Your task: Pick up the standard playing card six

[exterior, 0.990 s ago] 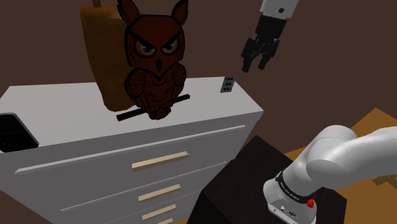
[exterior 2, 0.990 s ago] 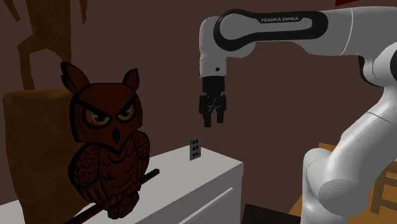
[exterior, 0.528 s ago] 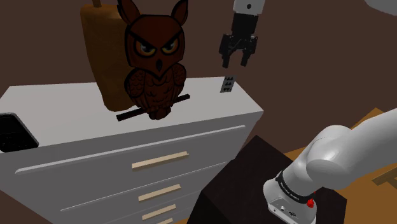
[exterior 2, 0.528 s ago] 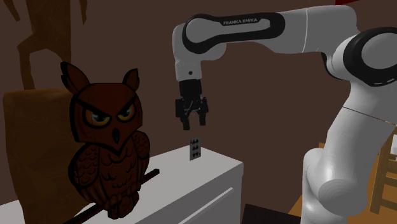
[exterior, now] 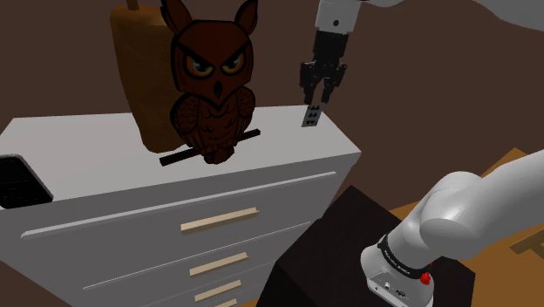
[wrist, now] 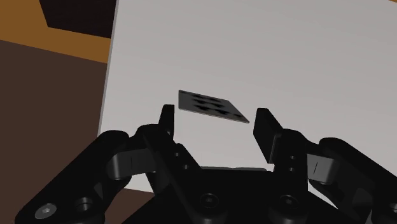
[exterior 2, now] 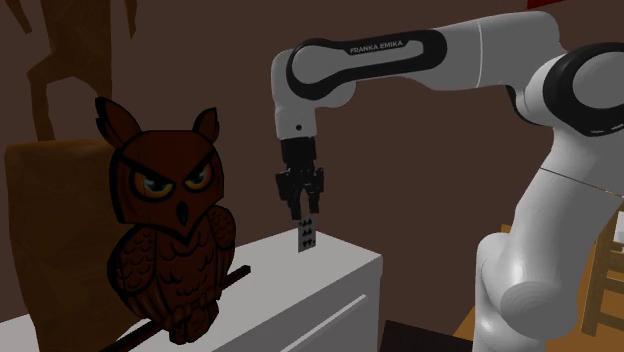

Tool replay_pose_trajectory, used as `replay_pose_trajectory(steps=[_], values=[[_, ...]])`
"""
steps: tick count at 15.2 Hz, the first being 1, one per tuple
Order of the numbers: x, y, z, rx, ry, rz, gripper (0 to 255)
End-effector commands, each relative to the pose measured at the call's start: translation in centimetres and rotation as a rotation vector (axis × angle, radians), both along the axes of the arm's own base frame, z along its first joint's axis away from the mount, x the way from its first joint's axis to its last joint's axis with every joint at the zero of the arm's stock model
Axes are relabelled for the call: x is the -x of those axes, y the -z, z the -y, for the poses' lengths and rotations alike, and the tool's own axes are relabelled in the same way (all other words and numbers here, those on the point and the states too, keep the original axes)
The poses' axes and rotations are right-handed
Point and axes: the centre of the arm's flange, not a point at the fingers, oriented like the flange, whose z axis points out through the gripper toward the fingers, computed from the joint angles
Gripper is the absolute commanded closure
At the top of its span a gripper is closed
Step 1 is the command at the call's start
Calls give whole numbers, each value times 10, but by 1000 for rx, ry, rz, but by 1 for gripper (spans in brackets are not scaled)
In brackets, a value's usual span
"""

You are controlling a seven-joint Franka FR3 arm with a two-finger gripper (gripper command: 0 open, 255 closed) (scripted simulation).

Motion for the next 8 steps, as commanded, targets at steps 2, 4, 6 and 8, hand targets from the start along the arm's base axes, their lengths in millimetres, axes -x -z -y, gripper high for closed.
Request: replay_pose_trajectory(steps=[2, 4, 6, 8], values=[[-1, 10, 0, -1, -2, -17, 255], [-1, 10, 0, -1, -2, -16, 255], [-2, 11, 0, -1, -2, -16, 255], [-1, 9, 0, -1, -2, -16, 255]])
